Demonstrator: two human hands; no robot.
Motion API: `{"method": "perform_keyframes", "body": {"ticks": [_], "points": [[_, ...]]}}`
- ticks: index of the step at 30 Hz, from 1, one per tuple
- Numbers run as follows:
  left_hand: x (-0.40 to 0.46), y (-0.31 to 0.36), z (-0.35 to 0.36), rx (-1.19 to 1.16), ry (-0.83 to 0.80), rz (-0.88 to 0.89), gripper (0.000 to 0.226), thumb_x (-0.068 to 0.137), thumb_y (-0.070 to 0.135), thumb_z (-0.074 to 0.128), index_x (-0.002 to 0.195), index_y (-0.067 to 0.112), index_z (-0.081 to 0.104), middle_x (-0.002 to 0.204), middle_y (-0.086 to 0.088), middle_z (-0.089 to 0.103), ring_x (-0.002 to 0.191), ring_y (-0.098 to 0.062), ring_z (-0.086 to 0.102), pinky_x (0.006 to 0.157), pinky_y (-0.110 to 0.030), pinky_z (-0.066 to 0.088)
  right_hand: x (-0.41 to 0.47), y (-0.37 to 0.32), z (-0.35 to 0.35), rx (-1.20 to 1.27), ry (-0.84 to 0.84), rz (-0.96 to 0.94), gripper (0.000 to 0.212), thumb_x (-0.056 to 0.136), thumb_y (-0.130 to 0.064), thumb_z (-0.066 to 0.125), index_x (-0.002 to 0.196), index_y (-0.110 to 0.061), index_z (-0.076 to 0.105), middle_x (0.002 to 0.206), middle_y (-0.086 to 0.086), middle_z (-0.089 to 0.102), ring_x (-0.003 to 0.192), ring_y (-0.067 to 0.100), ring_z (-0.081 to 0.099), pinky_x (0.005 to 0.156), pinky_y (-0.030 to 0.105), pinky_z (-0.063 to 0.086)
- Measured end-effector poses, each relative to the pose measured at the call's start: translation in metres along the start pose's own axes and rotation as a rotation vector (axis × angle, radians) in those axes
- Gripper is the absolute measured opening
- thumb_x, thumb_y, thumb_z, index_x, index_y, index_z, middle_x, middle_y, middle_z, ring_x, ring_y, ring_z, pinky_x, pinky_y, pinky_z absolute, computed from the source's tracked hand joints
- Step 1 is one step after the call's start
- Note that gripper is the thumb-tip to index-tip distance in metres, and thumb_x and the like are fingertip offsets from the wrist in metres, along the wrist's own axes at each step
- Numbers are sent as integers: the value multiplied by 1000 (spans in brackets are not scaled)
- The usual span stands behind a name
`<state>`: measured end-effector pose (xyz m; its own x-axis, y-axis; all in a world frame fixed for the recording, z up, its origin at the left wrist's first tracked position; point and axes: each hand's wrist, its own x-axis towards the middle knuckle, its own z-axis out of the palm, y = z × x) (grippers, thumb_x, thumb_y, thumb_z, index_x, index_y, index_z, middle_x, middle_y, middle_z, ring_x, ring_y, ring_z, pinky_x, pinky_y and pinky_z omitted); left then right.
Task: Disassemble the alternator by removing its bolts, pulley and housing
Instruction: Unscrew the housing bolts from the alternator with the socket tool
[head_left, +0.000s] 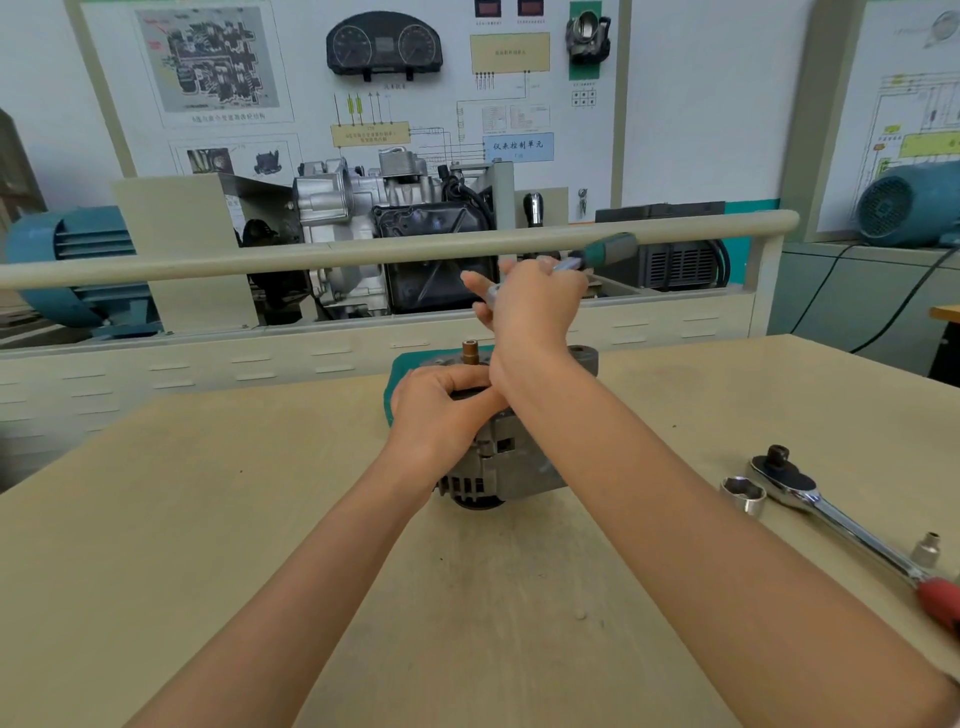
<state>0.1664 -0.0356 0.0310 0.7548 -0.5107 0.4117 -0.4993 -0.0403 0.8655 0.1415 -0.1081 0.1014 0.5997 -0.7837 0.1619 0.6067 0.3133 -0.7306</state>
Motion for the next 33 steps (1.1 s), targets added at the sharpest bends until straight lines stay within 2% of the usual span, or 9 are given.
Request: {"method": "perform_keyframes", "body": {"ticks": [2,6,10,14,19,21,23,28,33], "points": [[0,1,0,4,-9,-1,13,84,22,68,92,26,77,90,8,75,101,-16,66,101,-48,46,2,-4,0,-54,-30,93,24,99,-8,26,114,-4,45,89,12,60,31,4,49,33,14,33],[0,2,-1,30,-38,8,16,82,36,70,97,32,76,101,15,72,115,-15,57,109,-48,35,13,-22,-9,-72,-177,361,27,90,-1,20,77,-12,42,43,-5,41,28,3,38,32,12,20],[0,4,-3,14,-59,14,14,83,34,70,97,35,75,99,16,73,109,-8,61,108,-44,37,23,-30,-17,-75,-475,626,25,96,-3,27,96,-3,52,45,-9,38,29,0,35,31,12,18],[0,4,-5,-24,-81,-24,13,82,30,73,95,31,76,95,14,74,100,-4,65,99,-31,47,19,-28,-16,-135,-613,656,21,98,-9,34,102,-3,54,45,-11,39,28,1,34,30,11,17],[0,4,-1,-55,-25,-52,18,78,28,75,97,25,77,92,11,75,96,-6,67,88,-26,48,9,-17,-12,-45,-248,337,21,93,-2,31,82,-10,47,52,-4,46,31,1,40,30,13,19],[1,4,0,-37,-1,-69,15,78,26,74,93,27,77,93,9,75,100,-11,67,96,-36,50,5,-7,-10,-5,9,81,17,96,-3,29,98,-7,46,71,6,51,34,5,44,31,14,25],[1,5,0,-16,-5,-76,10,78,26,73,85,32,76,92,8,75,102,-15,66,99,-44,48,3,-3,-7,17,66,-9,16,100,-8,28,108,-6,41,79,11,49,33,6,43,30,14,27],[0,11,-4,14,-78,-66,6,82,33,70,86,32,75,94,7,74,105,-17,64,104,-48,42,9,-17,-8,-149,-290,366,29,93,-3,25,72,-12,42,48,-3,40,29,2,36,29,13,16],[-1,13,-8,3,-125,-89,15,85,31,69,97,27,75,98,7,74,103,-14,64,102,-44,45,17,-24,-14,-125,-572,622,22,94,-5,32,107,-6,50,49,-9,43,30,2,36,29,11,15]]}}
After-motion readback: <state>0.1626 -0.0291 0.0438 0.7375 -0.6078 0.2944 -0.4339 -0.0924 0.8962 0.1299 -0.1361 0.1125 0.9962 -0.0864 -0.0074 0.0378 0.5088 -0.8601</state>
